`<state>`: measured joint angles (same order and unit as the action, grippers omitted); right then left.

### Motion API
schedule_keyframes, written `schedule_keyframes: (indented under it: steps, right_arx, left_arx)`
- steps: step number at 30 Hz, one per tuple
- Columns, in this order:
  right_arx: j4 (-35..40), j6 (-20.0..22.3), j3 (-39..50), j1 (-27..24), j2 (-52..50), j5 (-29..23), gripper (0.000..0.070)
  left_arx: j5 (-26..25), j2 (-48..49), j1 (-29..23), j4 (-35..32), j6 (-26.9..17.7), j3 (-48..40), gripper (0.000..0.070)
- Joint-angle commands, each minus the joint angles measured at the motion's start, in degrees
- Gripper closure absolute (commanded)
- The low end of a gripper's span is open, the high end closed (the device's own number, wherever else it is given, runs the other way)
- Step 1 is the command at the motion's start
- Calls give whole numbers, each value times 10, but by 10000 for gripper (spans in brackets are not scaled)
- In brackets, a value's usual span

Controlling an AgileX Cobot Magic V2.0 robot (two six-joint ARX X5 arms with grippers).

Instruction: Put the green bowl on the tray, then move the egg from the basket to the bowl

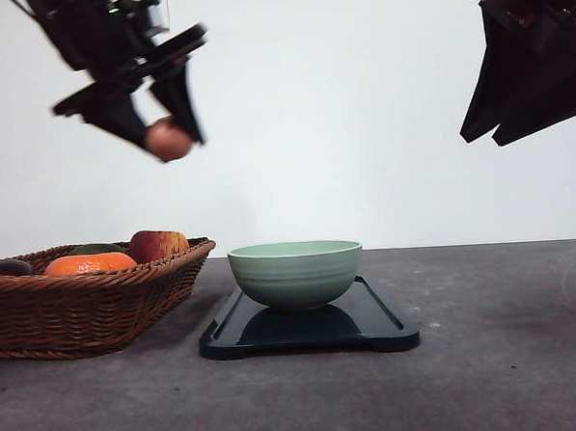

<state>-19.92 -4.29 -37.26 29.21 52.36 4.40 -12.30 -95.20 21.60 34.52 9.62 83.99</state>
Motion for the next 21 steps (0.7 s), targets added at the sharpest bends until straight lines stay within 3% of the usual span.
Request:
schedule_keyframes:
  steps: [1,8,16,21]
  right_arx:
    - [5,2,-2,3,3,-1,475]
    - [5,3,-2,3,3,0,475]
    - [5,5,-2,3,3,0,475]
    - [5,5,-2,3,3,0,475]
  left_arx:
    - [-7,-8,17,-20,10,12,596]
    - [0,-18,77,-88,9,12,596]
    - [62,-70,129,-120,-9,12,596]
    - [72,-113,148,-145,-14,12,596]
